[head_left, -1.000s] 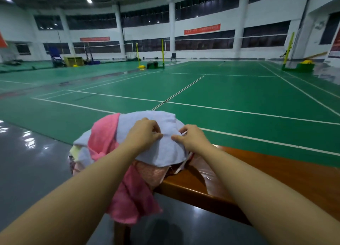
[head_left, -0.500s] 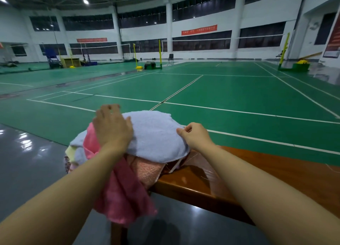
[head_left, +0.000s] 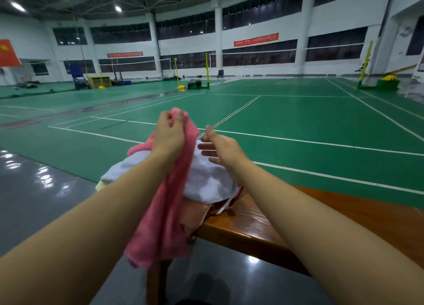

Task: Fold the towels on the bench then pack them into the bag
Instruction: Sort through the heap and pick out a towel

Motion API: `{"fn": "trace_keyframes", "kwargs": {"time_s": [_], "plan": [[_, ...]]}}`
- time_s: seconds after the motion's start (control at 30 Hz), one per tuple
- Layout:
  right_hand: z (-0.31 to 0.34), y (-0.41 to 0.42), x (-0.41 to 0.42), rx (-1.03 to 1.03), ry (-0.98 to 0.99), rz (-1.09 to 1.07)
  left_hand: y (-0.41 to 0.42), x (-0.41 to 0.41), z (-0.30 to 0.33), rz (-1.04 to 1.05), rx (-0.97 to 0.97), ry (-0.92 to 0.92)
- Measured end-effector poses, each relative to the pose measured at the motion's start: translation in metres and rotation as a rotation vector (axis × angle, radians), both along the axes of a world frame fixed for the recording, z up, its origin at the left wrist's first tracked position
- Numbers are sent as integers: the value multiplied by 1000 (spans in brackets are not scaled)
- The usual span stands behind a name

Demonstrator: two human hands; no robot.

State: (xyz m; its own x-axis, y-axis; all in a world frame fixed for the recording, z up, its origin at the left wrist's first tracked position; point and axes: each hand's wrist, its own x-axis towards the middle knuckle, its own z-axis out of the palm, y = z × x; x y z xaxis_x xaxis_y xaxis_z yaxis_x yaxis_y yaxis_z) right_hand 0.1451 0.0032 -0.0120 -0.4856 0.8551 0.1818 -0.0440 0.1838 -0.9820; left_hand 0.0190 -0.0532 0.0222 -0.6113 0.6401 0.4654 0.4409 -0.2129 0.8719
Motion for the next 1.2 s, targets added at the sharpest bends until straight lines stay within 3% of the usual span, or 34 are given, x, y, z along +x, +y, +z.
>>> {"fn": "trace_keyframes", "kwargs": {"time_s": [0.13,0.23,0.4,0.57,0.7,0.77,0.87,0.9,0.93,1.0,1.07,1.13,1.2], "plan": [[22,4,37,-175,184,-3,18,66,20,-317,24,-256],[25,13,86,-110,194,-136,34,107,28,-468,-19,-403],[18,33,174,31,102,-489,65,179,16,-550,-81,-366],[15,39,272,-103,186,-760,82,229,1,-582,-189,-411],[15,38,334,-139,141,-869,95,249,-15,-631,-145,-448],[18,35,359,-95,115,-852,103,247,-24,-563,-215,-285],[24,26,383,-57,83,-661,103,245,-38,-340,-756,337],[26,22,386,-69,44,-573,100,248,-39,-269,-832,475],[28,18,387,-93,2,-479,97,254,-39,-262,-789,527],[29,13,385,-152,-72,-340,94,272,-31,-460,-544,444],[27,13,379,-182,-110,-255,92,294,-21,-805,-339,128],[24,15,374,-197,-116,-216,91,309,-17,-1040,-327,-140],[20,19,372,-204,-123,-208,91,316,-20,-1102,-333,-154]]}}
